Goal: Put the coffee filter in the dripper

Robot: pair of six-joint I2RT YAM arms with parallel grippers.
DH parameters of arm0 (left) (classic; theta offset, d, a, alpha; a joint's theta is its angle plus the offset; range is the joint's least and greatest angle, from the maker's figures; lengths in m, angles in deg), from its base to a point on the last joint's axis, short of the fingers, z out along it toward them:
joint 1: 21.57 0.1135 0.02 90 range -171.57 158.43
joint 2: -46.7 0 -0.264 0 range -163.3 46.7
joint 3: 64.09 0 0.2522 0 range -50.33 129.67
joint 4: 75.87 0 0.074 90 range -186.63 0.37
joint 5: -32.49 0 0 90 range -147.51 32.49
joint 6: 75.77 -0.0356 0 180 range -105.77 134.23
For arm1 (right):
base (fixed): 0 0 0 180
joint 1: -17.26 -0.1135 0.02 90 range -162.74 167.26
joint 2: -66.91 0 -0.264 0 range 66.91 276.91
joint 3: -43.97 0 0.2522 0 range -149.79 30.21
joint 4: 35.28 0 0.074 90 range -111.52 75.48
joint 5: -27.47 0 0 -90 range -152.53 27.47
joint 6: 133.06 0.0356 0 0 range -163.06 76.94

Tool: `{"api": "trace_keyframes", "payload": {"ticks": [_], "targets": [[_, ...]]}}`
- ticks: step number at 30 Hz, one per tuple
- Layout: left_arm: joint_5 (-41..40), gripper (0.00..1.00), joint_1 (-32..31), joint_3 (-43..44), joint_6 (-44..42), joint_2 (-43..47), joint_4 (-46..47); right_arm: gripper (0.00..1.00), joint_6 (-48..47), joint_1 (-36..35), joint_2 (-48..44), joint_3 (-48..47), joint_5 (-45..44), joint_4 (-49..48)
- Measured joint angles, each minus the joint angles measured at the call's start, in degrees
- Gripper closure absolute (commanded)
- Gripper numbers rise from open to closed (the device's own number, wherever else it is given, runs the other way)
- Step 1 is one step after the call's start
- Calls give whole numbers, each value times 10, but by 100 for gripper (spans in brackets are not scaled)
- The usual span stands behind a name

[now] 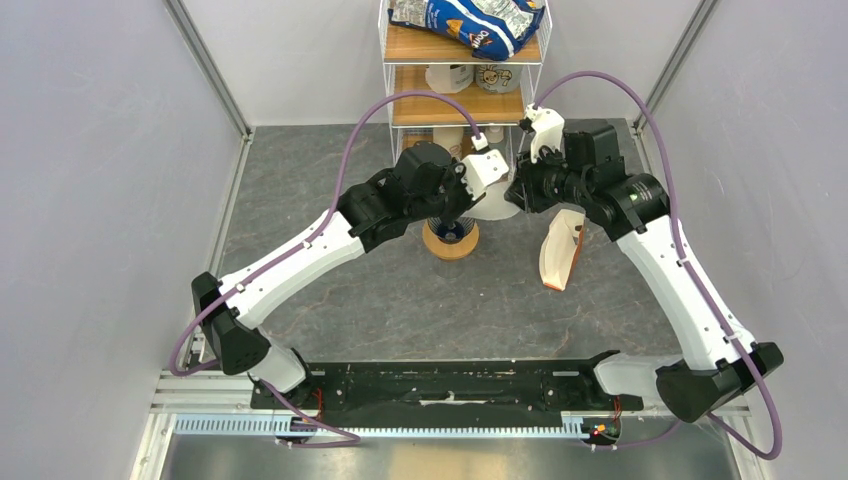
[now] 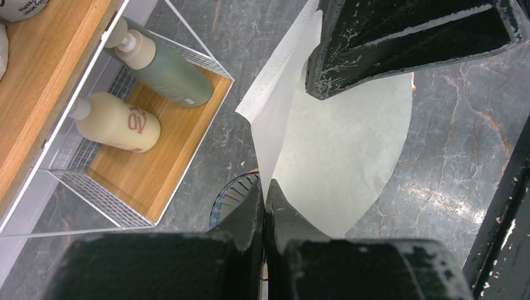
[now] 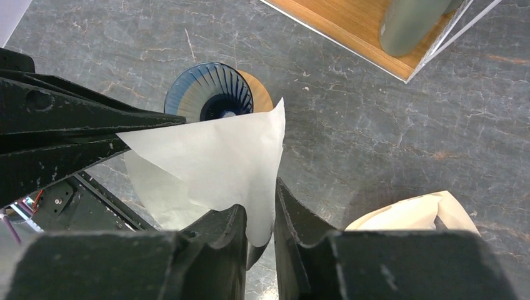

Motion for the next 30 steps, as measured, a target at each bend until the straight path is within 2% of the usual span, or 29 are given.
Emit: {"api": "trace_keyframes", "payload": {"ticks": [9,12,16,22,30], "targets": [[-7,97,0,2,34,-2,2,88,14,0,17,-4,10,-2],[-7,90,0,5,42,-3,2,100,19,0,18,-5,13,-2],[-16,77,0,6,52,-3,4,100,24,0,18,-5,10,-2],[-76,65,0,6,101,-3,4,100,56,0,17,-5,-23,-9],[-141,62,6,6,213,-3,4,100,119,0,-8,23,-58,-57]]}}
